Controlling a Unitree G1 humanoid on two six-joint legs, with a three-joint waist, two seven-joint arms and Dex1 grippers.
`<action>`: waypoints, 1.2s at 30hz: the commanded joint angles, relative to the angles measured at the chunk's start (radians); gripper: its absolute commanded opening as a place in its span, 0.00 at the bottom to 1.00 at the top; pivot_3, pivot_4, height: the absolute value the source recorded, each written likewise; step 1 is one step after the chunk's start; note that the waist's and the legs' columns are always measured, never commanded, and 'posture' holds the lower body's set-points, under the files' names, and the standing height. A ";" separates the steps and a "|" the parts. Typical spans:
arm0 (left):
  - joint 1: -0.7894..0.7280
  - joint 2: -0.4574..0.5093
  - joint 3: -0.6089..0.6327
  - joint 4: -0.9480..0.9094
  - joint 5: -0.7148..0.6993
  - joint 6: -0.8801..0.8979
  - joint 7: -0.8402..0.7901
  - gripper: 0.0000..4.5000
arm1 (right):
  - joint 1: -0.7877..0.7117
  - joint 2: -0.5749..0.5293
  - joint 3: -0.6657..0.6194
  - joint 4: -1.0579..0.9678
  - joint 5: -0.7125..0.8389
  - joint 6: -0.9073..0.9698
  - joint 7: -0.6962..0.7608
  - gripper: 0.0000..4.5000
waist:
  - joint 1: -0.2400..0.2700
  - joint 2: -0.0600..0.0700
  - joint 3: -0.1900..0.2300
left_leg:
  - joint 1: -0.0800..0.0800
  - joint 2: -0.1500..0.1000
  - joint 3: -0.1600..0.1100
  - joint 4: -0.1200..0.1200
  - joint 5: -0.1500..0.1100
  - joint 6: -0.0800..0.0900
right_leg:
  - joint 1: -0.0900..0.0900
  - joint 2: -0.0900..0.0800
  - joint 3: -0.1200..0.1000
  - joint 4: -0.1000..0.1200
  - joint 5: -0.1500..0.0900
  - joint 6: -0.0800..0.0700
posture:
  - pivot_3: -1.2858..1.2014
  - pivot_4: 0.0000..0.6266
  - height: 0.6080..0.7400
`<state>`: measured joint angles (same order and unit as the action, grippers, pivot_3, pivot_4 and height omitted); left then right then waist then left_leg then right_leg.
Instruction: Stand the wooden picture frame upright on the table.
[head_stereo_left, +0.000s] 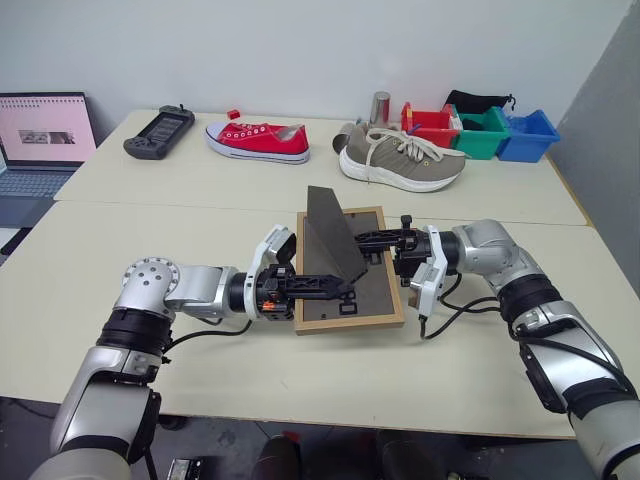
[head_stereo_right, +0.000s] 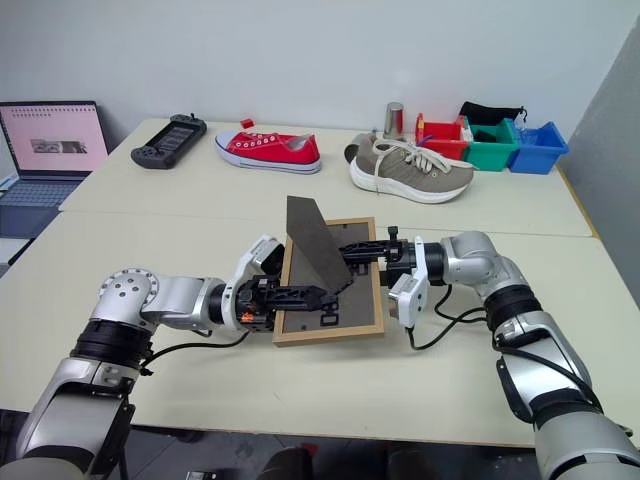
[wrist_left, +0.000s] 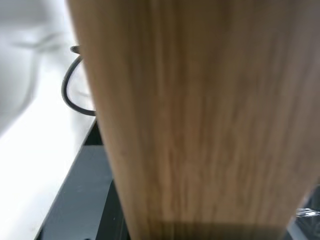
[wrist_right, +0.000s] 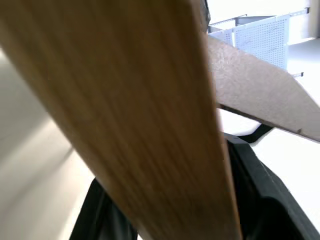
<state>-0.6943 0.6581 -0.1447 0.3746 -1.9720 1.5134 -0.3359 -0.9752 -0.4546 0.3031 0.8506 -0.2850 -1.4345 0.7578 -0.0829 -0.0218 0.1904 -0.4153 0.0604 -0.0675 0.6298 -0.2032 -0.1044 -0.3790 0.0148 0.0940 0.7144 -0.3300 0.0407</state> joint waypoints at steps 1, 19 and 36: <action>-0.007 0.004 0.014 -0.059 0.000 -0.005 0.017 0.23 | -0.038 -0.012 -0.003 -0.009 -0.020 0.004 -0.061 0.37 | 0.000 0.000 0.000 | 0.000 0.000 0.000 0.000 0.000 0.000 | 0.000 0.000 0.000 0.000 0.000 0.000 | 0.52 0.24 1.00; 0.019 0.029 0.029 -0.112 0.000 -0.064 0.077 0.55 | -0.055 -0.064 -0.020 -0.025 -0.179 -0.011 -0.253 0.26 | -0.001 0.000 0.000 | 0.000 0.000 0.000 0.000 0.000 0.000 | 0.000 0.000 0.001 0.000 0.000 0.000 | 0.52 0.24 1.00; 0.125 0.321 0.296 -0.357 0.408 -0.182 -0.170 1.00 | 0.034 -0.085 0.033 -0.046 0.139 0.236 -0.151 0.25 | -0.003 -0.001 0.000 | 0.000 0.000 0.000 -0.001 0.000 0.000 | 0.000 0.000 0.001 0.000 0.000 0.000 | 0.52 0.24 1.00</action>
<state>-0.5799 0.9349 0.0701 0.1195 -1.6878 1.4233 -0.4420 -0.9631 -0.5485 0.3403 0.8454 -0.3330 -1.3284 0.5286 -0.0856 -0.0232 0.1907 -0.4154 0.0616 -0.0673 0.6290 -0.2034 -0.1041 -0.3783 0.0157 0.0951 0.7130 -0.3300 0.0405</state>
